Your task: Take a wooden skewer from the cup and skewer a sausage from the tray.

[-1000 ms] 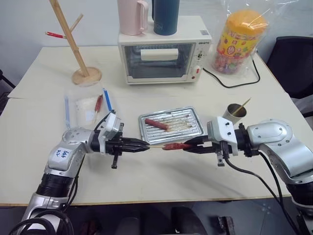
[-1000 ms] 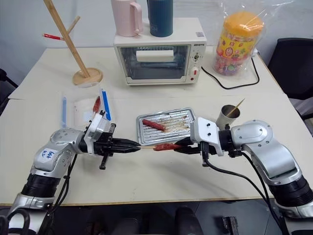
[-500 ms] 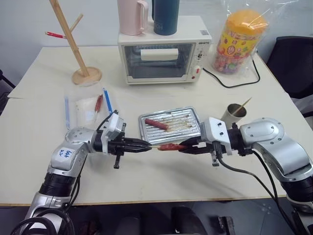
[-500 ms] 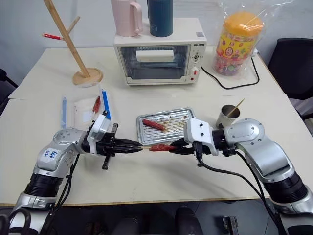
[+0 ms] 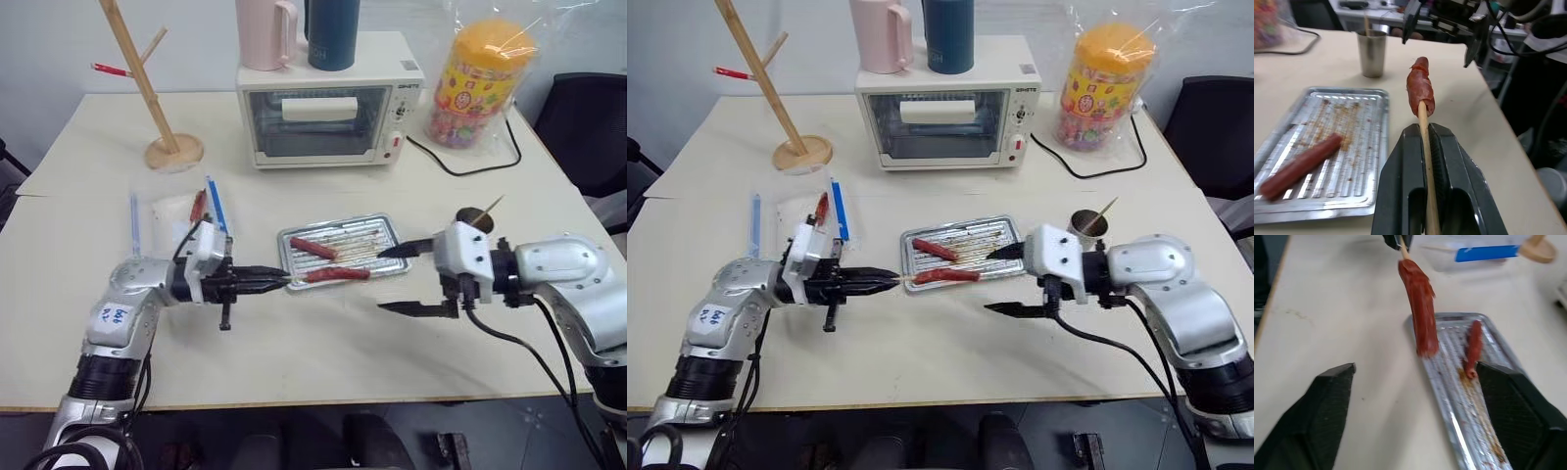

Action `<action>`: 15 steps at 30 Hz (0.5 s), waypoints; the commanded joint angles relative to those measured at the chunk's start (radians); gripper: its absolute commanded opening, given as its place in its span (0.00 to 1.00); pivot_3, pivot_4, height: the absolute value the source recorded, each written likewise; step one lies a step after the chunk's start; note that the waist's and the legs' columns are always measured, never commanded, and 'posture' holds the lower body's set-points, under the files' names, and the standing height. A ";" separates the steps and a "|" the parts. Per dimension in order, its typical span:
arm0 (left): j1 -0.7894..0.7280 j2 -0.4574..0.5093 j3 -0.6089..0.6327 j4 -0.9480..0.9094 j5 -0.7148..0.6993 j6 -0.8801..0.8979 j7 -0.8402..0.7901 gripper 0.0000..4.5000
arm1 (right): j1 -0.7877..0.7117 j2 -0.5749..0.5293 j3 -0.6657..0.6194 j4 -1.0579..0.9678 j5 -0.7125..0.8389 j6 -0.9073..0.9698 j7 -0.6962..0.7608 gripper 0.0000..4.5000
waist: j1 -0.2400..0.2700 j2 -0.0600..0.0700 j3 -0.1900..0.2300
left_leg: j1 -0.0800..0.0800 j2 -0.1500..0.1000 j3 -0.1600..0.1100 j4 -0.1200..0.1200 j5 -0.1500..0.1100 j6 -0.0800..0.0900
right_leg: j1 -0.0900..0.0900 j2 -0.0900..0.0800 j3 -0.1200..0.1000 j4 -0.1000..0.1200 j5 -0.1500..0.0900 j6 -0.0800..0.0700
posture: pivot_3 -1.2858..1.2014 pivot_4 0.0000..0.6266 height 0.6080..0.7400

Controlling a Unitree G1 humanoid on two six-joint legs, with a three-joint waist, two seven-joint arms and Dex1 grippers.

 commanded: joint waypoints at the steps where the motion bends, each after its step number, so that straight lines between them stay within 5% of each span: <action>1: 0.046 0.007 0.125 -0.048 -0.034 -0.033 0.096 0.00 | 0.120 0.068 -0.165 -0.052 0.092 -0.032 -0.086 0.99 | 0.000 0.000 0.000 | 0.000 0.000 0.000 0.000 0.000 0.000 | 0.000 0.000 0.000 0.000 0.000 0.000 | 0.52 0.24 1.00; 6: 0.074 -0.024 0.262 -0.050 -0.049 -0.011 0.306 0.00 | 0.202 0.198 -0.278 -0.154 0.288 0.007 -0.226 0.99 | -0.002 0.000 0.000 | 0.000 0.000 0.000 0.001 0.000 0.000 | 0.000 0.000 0.001 0.001 0.000 0.000 | 0.52 0.24 1.00; 15: 0.051 -0.135 0.384 0.035 -0.005 0.096 0.780 0.00 | 0.286 0.326 -0.217 -0.221 0.110 -0.237 -0.315 0.99 | 0.002 -0.001 -0.001 | 0.001 -0.001 0.000 0.001 0.000 0.000 | 0.000 0.000 0.001 0.003 0.000 0.000 | 0.52 0.24 1.00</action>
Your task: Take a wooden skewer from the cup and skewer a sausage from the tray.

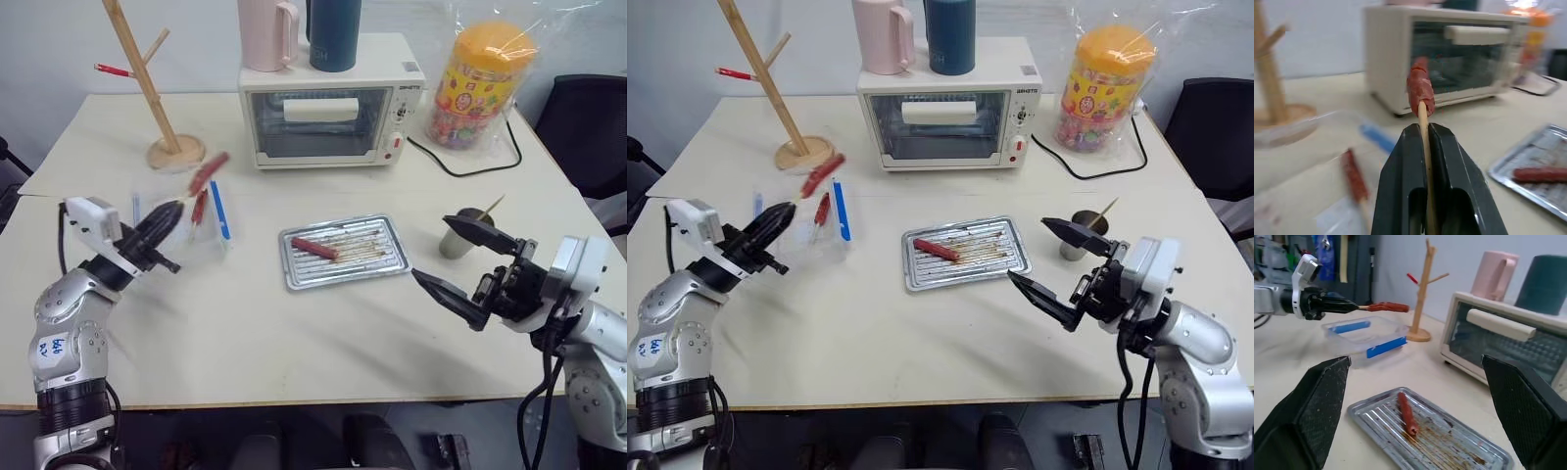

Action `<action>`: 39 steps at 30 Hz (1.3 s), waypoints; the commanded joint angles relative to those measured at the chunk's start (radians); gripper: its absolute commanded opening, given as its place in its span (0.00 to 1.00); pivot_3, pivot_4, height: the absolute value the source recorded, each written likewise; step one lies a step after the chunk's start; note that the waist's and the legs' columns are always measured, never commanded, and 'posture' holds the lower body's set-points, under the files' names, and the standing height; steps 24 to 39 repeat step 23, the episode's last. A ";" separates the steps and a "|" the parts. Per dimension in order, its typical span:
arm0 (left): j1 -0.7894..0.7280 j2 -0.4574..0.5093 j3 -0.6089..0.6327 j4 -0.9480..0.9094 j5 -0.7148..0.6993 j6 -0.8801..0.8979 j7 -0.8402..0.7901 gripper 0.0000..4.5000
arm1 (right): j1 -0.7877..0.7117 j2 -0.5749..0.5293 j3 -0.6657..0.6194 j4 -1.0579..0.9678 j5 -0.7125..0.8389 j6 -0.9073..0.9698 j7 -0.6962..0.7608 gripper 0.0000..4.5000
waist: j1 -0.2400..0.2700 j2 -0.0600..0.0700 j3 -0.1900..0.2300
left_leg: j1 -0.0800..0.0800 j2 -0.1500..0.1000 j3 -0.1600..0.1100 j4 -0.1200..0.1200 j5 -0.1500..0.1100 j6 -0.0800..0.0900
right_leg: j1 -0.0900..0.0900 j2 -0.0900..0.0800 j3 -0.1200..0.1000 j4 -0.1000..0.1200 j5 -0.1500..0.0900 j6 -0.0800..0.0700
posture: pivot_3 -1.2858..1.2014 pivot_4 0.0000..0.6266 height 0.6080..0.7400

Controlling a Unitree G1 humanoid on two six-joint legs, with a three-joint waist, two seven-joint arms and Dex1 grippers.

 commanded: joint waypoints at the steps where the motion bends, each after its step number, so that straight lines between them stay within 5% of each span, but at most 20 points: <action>1: -0.018 -0.032 0.028 -0.003 -0.009 0.049 0.138 0.00 | -0.010 0.009 0.013 -0.035 -0.028 -0.067 -0.032 0.99 | 0.000 0.000 0.000 | 0.000 0.000 0.000 0.000 0.000 0.000 | 0.000 0.000 0.000 0.000 0.000 0.000 | 0.52 0.24 1.00; 3: -0.026 -0.034 0.017 0.003 -0.004 0.060 0.152 0.00 | -0.008 0.002 0.022 -0.031 -0.029 -0.074 -0.032 0.99 | 0.000 -0.001 0.000 | 0.000 0.000 0.000 0.000 0.000 0.000 | 0.000 0.000 0.000 0.000 0.000 0.000 | 0.52 0.24 1.00; 10: -0.054 -0.016 -0.011 0.015 -0.004 0.035 0.128 0.37 | 0.014 -0.035 0.034 -0.008 -0.029 -0.083 -0.007 1.00 | 0.001 -0.001 0.000 | 0.000 0.000 0.000 0.000 0.000 0.000 | 0.000 0.000 -0.001 0.000 0.000 0.000 | 0.52 0.24 1.00; 16: -0.009 0.134 -0.120 -0.064 0.013 -0.079 -0.223 0.69 | 0.083 -0.113 0.043 0.051 -0.067 -0.124 0.098 1.00 | 0.000 -0.001 0.000 | 0.000 0.000 0.000 0.000 0.000 0.000 | 0.000 0.000 -0.001 -0.001 0.000 0.000 | 0.52 0.24 1.00; 22: 0.145 0.342 -0.261 -0.042 0.141 -0.307 -0.551 0.69 | 0.148 -0.146 0.059 0.198 -0.122 -0.229 0.204 1.00 | -0.007 0.001 0.000 | 0.006 0.001 0.003 -0.006 0.000 0.000 | 0.004 0.000 0.001 -0.009 0.000 -0.001 | 0.52 0.24 1.00; 39: 0.155 0.351 -0.265 -0.028 0.140 -0.333 -0.580 0.69 | 0.148 -0.139 0.060 0.227 -0.132 -0.250 0.208 1.00 | -0.007 0.001 0.000 | 0.006 0.001 0.003 -0.006 0.000 0.000 | 0.004 0.001 0.001 -0.009 0.000 -0.001 | 0.52 0.24 1.00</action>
